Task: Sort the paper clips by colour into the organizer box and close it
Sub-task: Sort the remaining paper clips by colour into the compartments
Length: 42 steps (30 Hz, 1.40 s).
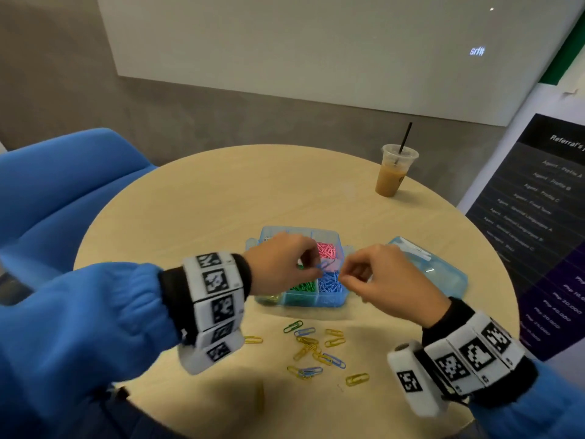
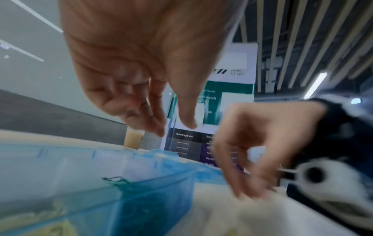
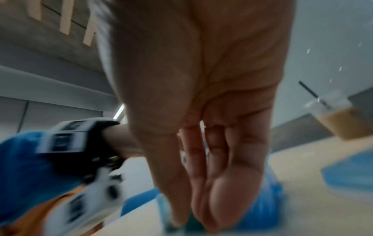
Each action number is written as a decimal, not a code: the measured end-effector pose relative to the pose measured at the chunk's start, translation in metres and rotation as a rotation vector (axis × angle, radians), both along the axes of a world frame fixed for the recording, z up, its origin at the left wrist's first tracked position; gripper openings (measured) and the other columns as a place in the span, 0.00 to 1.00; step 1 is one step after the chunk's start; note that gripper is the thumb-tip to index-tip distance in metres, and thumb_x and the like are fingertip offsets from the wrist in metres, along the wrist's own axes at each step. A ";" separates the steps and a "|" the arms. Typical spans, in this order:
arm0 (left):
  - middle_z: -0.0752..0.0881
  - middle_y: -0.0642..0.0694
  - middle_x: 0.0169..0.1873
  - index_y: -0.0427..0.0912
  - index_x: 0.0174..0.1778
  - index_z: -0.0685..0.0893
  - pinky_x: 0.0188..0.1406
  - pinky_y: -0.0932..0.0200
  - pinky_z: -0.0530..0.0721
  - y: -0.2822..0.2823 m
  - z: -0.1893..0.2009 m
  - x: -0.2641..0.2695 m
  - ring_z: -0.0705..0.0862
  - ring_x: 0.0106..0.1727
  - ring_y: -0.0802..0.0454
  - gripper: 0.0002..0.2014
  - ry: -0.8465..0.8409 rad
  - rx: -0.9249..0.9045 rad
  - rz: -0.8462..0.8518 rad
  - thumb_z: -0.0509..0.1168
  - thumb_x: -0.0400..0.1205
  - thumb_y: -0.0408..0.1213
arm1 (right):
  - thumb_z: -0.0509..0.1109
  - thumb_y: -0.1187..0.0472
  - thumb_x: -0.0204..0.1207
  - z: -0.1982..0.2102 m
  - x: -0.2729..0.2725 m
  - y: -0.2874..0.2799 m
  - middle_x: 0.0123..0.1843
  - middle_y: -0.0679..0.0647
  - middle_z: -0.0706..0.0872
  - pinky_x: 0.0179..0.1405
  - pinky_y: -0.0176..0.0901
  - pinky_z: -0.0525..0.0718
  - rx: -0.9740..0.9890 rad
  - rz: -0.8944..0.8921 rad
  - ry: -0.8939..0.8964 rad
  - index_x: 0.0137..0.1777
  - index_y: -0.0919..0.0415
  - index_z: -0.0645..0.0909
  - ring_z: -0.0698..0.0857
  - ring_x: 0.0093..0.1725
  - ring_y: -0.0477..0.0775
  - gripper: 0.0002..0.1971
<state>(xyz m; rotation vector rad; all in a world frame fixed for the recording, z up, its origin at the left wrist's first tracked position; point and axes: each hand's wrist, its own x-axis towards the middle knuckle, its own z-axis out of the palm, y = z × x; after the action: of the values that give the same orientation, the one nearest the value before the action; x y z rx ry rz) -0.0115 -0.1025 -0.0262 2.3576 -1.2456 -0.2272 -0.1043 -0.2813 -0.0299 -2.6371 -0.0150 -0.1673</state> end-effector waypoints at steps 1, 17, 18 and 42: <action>0.83 0.54 0.40 0.45 0.45 0.81 0.31 0.74 0.72 -0.009 0.002 0.004 0.76 0.33 0.63 0.09 0.007 -0.020 0.016 0.69 0.82 0.47 | 0.72 0.64 0.72 -0.002 -0.005 0.004 0.29 0.47 0.87 0.32 0.32 0.80 -0.035 0.030 0.073 0.35 0.52 0.87 0.82 0.27 0.40 0.07; 0.86 0.51 0.50 0.54 0.57 0.82 0.45 0.55 0.79 0.010 -0.041 -0.031 0.83 0.54 0.48 0.12 -0.256 0.398 -0.101 0.61 0.84 0.54 | 0.67 0.62 0.72 -0.031 -0.027 0.028 0.35 0.51 0.82 0.41 0.46 0.86 -0.300 0.270 0.496 0.38 0.58 0.82 0.82 0.38 0.54 0.04; 0.86 0.51 0.50 0.54 0.57 0.83 0.44 0.56 0.77 0.010 -0.043 -0.029 0.83 0.54 0.48 0.11 -0.221 0.403 -0.094 0.62 0.84 0.53 | 0.66 0.63 0.72 -0.030 -0.027 0.028 0.34 0.51 0.82 0.39 0.45 0.84 -0.309 0.274 0.504 0.37 0.58 0.82 0.80 0.36 0.53 0.04; 0.74 0.56 0.29 0.43 0.54 0.85 0.28 0.62 0.67 -0.021 -0.006 0.009 0.71 0.29 0.60 0.14 0.044 0.016 0.072 0.63 0.84 0.50 | 0.76 0.58 0.72 -0.033 -0.024 0.054 0.31 0.42 0.77 0.33 0.39 0.75 -0.261 0.368 0.409 0.42 0.53 0.85 0.79 0.37 0.47 0.03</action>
<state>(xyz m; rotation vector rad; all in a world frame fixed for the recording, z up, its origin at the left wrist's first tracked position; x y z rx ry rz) -0.0028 -0.1237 -0.0317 2.3930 -1.1403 -0.2650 -0.1279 -0.2269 -0.0630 -2.8157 -0.4037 0.5298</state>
